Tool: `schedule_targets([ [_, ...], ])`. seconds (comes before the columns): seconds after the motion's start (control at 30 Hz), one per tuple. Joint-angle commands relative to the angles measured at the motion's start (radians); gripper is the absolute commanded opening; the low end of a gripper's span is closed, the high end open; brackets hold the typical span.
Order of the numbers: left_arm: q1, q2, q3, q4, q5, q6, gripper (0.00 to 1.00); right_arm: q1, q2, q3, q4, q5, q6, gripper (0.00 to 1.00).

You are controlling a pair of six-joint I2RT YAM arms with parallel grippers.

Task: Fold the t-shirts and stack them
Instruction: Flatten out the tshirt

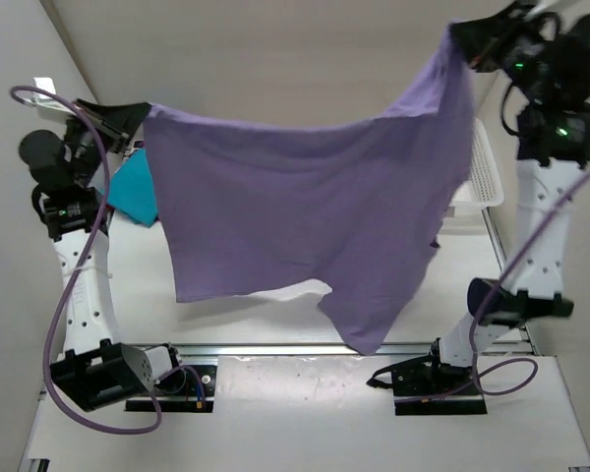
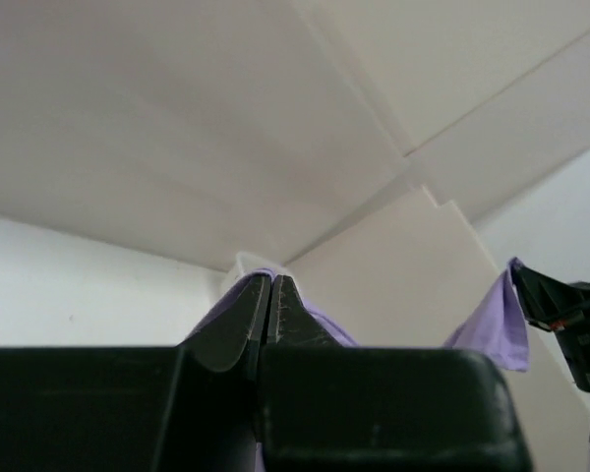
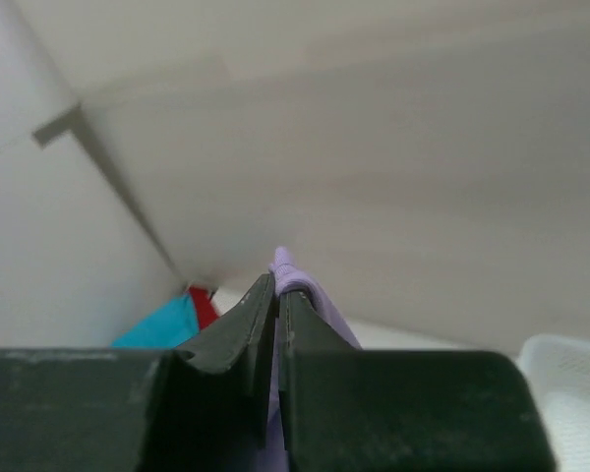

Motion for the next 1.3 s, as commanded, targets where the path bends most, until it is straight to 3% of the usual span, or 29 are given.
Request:
schedule_targets([
  [0.0, -0.054, 0.044, -0.139, -0.023, -0.093, 0.098, 0.0, 0.072, 0.14, -0.052, 0.008, -0.099, -0.04, 0.0],
  [0.17, -0.115, 0.191, -0.173, -0.005, -0.168, 0.16, 0.0, 0.127, 0.347, 0.078, -0.048, 0.004, -0.101, 0.0],
  [0.3, -0.151, 0.358, 0.064, -0.037, -0.153, 0.138, 0.0, 0.118, 0.421, 0.166, 0.084, 0.033, -0.042, 0.0],
  [0.47, -0.145, 0.441, 0.436, -0.158, -0.189, 0.142, 0.0, 0.066, 0.285, 0.123, 0.285, 0.113, 0.023, 0.0],
  [0.63, -0.067, 0.397, 0.433, -0.072, -0.161, 0.066, 0.0, 0.085, 0.165, 0.099, 0.344, 0.104, -0.006, 0.0],
  [0.73, -0.025, 0.363, 0.366, -0.037, -0.144, 0.059, 0.0, 0.105, 0.118, 0.053, 0.261, 0.132, -0.068, 0.0],
  [0.87, -0.01, 0.276, 0.147, 0.049, -0.148, 0.057, 0.0, 0.149, 0.028, -0.195, 0.192, 0.148, -0.118, 0.0],
  [0.93, -0.017, 0.233, 0.044, 0.063, -0.147, 0.098, 0.0, 0.161, -0.078, -0.437, 0.231, 0.164, -0.141, 0.0],
  [1.03, -0.04, 0.113, -0.287, 0.134, -0.182, 0.137, 0.0, 0.204, -0.29, -0.968, 0.386, 0.216, -0.148, 0.0],
  [1.23, -0.016, -0.059, -0.79, 0.211, -0.204, 0.183, 0.0, 0.21, -0.63, -1.661, 0.484, 0.179, -0.014, 0.0],
  [1.27, -0.014, -0.07, -0.826, 0.21, -0.208, 0.198, 0.0, 0.209, -0.666, -1.708, 0.483, 0.173, -0.023, 0.0],
])
